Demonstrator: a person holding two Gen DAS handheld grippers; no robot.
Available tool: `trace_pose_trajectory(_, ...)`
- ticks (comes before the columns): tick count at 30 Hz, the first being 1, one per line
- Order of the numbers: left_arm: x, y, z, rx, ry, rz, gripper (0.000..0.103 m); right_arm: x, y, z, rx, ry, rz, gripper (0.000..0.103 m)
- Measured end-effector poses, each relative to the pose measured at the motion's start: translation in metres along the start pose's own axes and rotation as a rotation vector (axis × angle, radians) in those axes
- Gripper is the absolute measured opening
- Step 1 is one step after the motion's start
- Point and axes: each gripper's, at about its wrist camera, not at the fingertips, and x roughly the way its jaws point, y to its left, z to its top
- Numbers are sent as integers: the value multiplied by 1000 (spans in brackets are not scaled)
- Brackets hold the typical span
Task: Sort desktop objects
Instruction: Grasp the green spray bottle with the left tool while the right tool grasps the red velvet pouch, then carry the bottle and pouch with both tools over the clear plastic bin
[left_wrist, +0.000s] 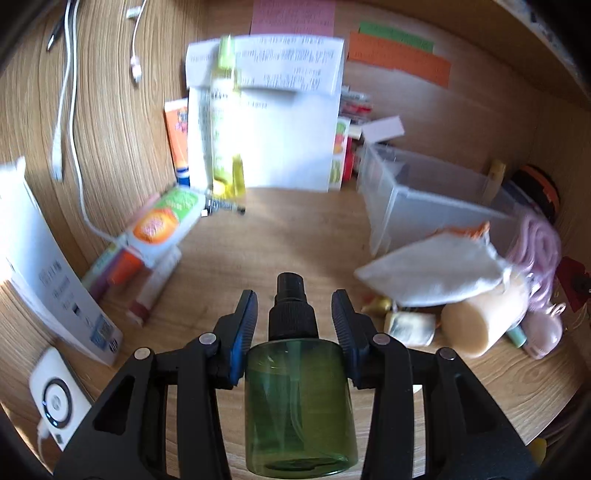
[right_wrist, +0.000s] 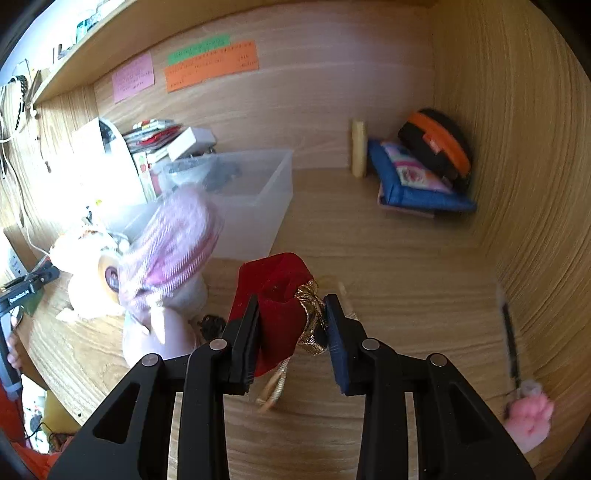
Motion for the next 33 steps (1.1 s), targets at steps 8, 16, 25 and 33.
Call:
trace_pose_trajectory(8, -12, -12, 25, 16, -62, -57, 41, -13, 2, 23, -19, -65, -7, 30)
trace_pose_trajectory(16, -13, -27, 52, 43, -103, -106, 41, -21, 12, 50, -68, -133, -1, 30)
trace_pose_trajectory(25, -4, -48, 83, 91, -139, -134, 41, -13, 26, 77, -102, -159, 11, 30)
trace_pose_trajectory(33, 9, -61, 122, 109, -160, -158, 41, -2, 38, 112, -128, -182, 43, 30)
